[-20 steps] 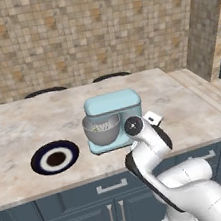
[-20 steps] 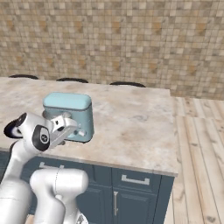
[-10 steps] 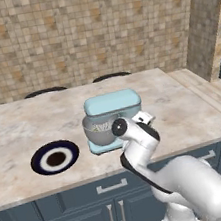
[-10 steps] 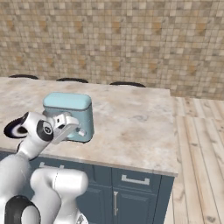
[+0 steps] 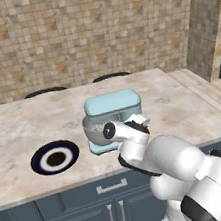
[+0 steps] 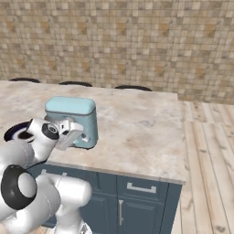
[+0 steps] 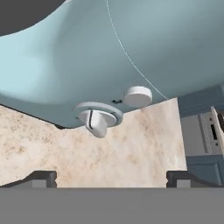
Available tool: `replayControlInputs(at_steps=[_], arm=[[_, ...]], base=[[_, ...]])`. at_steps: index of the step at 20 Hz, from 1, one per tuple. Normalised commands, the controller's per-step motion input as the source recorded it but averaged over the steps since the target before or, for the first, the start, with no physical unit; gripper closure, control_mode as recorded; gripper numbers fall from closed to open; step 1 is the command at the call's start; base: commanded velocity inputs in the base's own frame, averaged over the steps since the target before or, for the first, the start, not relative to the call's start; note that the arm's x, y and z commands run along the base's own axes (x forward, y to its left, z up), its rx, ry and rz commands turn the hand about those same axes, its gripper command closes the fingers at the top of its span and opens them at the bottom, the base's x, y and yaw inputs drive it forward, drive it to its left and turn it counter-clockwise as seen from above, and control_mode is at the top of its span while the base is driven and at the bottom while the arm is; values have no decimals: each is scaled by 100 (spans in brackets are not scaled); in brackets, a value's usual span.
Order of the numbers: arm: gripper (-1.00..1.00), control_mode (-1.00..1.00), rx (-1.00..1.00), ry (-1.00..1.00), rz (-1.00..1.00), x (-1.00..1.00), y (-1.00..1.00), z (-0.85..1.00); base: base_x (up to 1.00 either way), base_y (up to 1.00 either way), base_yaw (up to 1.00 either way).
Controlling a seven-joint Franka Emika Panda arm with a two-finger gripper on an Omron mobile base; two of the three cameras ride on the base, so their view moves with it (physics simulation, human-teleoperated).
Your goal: Add butter and sugar cubes to the stand mixer bowl and then turn on the stand mixer to begin making frosting.
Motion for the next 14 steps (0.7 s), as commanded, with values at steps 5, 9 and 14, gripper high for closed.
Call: replayControlInputs(at_steps=[5,9,14], arm=[[-100,-100,-1,0,0,15,0,-14],[-100,-100,0,0,0,12,-8,-2],[-100,-100,0,0,0,6,-17,-9]], base=[[0,0,0],[0,0,0],[0,0,0]])
